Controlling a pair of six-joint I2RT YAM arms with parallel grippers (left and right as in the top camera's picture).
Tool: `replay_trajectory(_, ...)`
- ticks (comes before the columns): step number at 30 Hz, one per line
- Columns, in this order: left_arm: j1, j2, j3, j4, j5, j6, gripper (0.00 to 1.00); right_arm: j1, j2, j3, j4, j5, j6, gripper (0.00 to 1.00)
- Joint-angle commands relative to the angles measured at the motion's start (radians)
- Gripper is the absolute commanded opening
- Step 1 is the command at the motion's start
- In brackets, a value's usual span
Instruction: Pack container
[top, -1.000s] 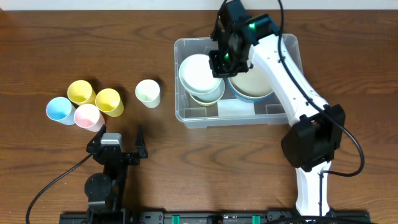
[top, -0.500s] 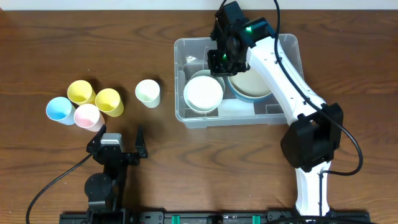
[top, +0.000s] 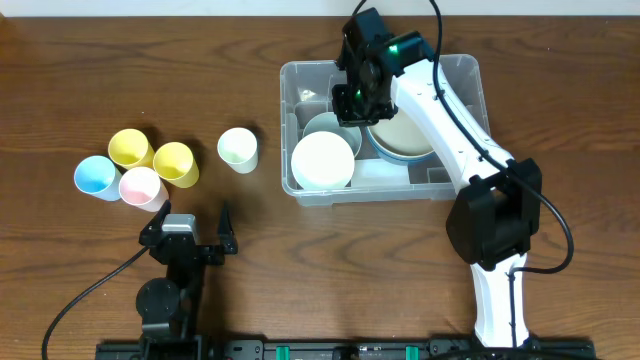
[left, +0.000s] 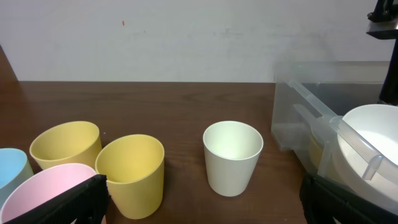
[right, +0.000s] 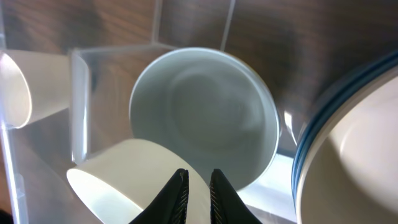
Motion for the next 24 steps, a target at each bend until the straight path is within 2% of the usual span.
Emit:
replay_trajectory(1,0.006,-0.005,-0.018,-0.034,0.015,0.014,0.98,0.003,0.003,-0.004,-0.018,-0.011,0.004,0.15)
replay_trajectory(11,0.006,-0.005,-0.018,-0.034,0.015,0.014,0.98,-0.024,0.000,0.026,-0.048,-0.010,-0.253,0.29)
replay_trajectory(14,0.006,-0.005,-0.018,-0.034,0.015,0.014,0.98,-0.033,-0.001,0.051,-0.045,-0.010,-0.320,0.44)
replay_trajectory(16,0.006,-0.005,-0.018,-0.034,0.015,0.014,0.98,-0.037,-0.001,0.074,-0.046,-0.004,-0.335,0.59)
replay_trajectory(18,0.006,-0.005,-0.018,-0.034,0.015,0.014,0.98,-0.038,-0.001,0.102,-0.046,0.001,-0.342,0.68)
replay_trajectory(20,0.006,-0.005,-0.018,-0.034,0.015,0.014,0.98,-0.038,-0.001,0.141,-0.053,0.001,-0.349,0.71)
replay_trajectory(24,0.006,-0.005,-0.018,-0.034,0.015,0.014,0.98,-0.028,-0.001,0.215,-0.125,-0.026,-0.381,0.71)
